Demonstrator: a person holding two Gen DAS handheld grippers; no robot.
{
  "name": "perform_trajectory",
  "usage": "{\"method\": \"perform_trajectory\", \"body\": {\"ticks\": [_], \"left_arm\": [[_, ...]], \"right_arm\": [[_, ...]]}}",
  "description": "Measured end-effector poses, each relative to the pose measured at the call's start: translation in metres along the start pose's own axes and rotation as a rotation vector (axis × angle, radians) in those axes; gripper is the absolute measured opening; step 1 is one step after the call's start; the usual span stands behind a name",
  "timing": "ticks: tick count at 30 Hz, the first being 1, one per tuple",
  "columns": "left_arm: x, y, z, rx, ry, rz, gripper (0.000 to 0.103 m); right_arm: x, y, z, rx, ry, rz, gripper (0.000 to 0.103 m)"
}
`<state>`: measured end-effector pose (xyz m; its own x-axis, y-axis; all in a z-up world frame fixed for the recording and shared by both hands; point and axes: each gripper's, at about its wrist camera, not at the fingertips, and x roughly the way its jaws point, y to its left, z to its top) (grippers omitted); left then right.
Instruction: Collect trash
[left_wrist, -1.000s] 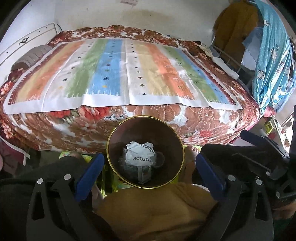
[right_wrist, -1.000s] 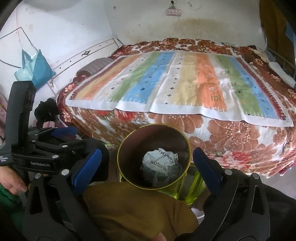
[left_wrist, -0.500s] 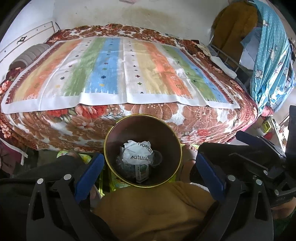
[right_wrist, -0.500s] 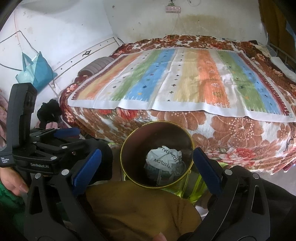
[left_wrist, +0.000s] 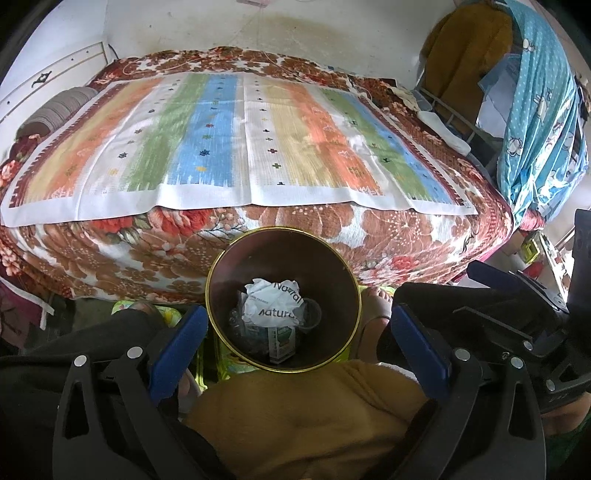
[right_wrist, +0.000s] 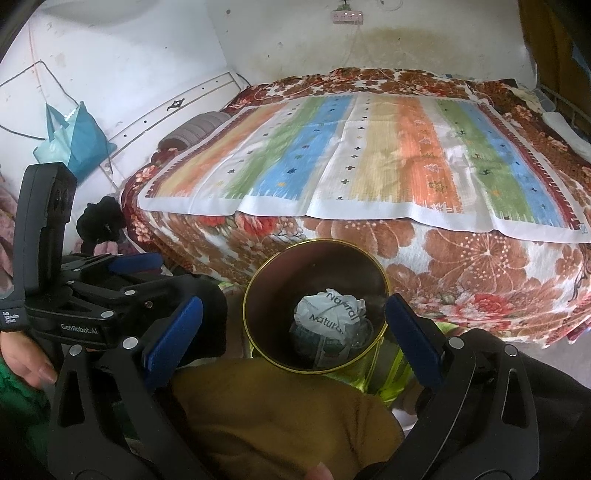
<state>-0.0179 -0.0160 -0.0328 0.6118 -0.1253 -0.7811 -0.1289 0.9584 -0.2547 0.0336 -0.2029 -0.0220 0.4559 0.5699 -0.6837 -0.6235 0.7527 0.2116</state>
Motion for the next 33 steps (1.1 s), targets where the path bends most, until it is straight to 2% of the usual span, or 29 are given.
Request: {"method": "perform_trajectory", "body": {"ticks": [33], "left_arm": [[0.0031,-0.0009,-0.0016,0.006,0.015,0.015,0.097]], "right_arm": [[-0.0019,0.0020,-0.0006,-0.011,0.000,0.004,0.094]]}}
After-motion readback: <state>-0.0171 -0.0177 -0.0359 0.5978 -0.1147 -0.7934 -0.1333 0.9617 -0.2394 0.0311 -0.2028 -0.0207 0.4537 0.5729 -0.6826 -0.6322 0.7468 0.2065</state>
